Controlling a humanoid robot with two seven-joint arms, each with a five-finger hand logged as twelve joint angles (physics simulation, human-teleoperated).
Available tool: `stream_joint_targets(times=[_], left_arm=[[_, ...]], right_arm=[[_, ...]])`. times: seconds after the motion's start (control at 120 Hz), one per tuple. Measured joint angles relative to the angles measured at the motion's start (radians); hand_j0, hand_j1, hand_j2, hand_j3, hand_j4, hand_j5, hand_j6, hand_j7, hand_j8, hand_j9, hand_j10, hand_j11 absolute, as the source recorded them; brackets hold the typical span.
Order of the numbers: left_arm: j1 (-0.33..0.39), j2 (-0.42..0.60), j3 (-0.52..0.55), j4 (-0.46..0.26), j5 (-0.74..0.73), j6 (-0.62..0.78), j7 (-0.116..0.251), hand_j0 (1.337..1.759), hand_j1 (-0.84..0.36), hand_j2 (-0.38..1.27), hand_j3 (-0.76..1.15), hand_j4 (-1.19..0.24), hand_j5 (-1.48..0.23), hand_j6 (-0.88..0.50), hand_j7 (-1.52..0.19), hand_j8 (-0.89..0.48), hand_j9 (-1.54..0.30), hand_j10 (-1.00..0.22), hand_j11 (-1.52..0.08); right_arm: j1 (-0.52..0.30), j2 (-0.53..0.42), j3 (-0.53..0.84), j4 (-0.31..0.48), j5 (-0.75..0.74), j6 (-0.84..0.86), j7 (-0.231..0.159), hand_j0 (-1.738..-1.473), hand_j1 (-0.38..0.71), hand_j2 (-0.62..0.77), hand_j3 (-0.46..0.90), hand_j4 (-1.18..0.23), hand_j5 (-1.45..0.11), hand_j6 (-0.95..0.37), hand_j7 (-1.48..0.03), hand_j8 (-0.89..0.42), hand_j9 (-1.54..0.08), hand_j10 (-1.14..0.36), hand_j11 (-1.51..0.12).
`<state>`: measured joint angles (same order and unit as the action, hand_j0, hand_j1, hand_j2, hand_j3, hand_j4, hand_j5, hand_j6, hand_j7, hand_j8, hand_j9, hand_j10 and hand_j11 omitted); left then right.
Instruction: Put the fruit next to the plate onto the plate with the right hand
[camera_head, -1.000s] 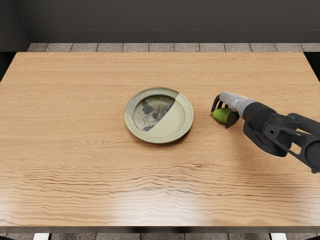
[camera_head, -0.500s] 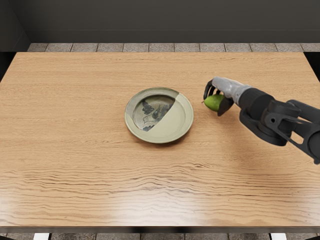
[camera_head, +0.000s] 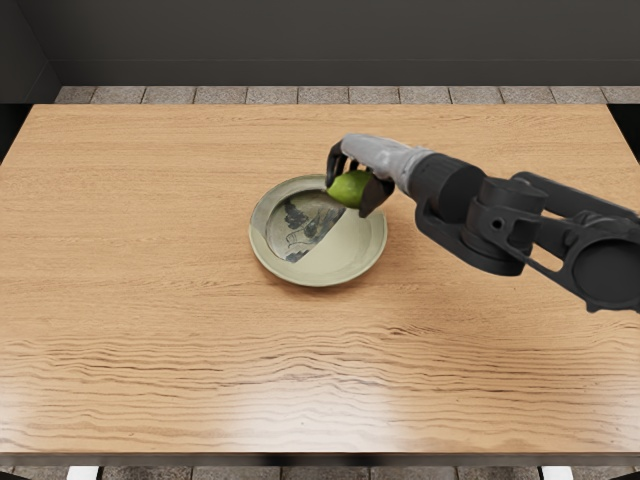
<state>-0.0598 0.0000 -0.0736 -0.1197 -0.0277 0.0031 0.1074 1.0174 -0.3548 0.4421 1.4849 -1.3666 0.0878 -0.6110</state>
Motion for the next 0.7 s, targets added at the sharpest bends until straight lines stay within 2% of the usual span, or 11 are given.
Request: stream_joint_targets(times=[0.15, 0.483, 0.592, 0.633, 0.7], left_arm=[[0.000, 0.000, 0.000, 0.000, 0.000, 0.000, 0.000, 1.658, 0.33, 0.00, 0.00, -0.02, -0.02, -0.02, -0.02, -0.02, -0.02, -0.02, -0.02], [0.000, 0.000, 0.000, 0.000, 0.000, 0.000, 0.000, 1.658, 0.33, 0.00, 0.00, -0.02, -0.02, -0.02, -0.02, -0.02, -0.02, -0.02, -0.02], [0.000, 0.000, 0.000, 0.000, 0.000, 0.000, 0.000, 1.658, 0.33, 0.00, 0.00, -0.02, -0.02, -0.02, -0.02, -0.02, -0.02, -0.02, -0.02], [0.000, 0.000, 0.000, 0.000, 0.000, 0.000, 0.000, 1.658, 0.33, 0.00, 0.00, -0.02, -0.02, -0.02, -0.02, -0.02, -0.02, -0.02, -0.02], [0.000, 0.000, 0.000, 0.000, 0.000, 0.000, 0.000, 1.658, 0.33, 0.00, 0.00, -0.02, -0.02, -0.02, -0.02, -0.02, -0.02, -0.02, -0.02]], right_arm=[[-0.010, 0.047, -0.010, -0.019, 0.001, -0.002, 0.000, -1.657, 0.29, 0.27, 0.00, -0.58, -1.02, -0.34, -0.94, -0.33, -0.98, -0.53, -0.98], [-0.018, 0.119, -0.050, -0.160, -0.006, -0.005, 0.000, -1.656, 0.27, 0.23, 0.00, -0.58, -1.03, -0.34, -0.96, -0.33, -0.99, -0.53, -1.00], [-0.014, 0.133, -0.057, -0.182, -0.006, -0.004, 0.000, -1.656, 0.26, 0.22, 0.00, -0.59, -1.03, -0.34, -0.96, -0.34, -0.99, -0.53, -1.00], [-0.012, 0.137, -0.058, -0.185, -0.007, -0.004, 0.000, -1.656, 0.24, 0.19, 0.00, -0.59, -0.97, -0.35, -0.91, -0.35, -0.94, -0.54, -0.95], [-0.012, 0.155, -0.058, -0.183, -0.008, -0.007, 0.000, -1.657, 0.12, 0.13, 0.00, -0.46, -0.74, -0.29, -0.70, -0.28, -0.72, -0.44, -0.72]])
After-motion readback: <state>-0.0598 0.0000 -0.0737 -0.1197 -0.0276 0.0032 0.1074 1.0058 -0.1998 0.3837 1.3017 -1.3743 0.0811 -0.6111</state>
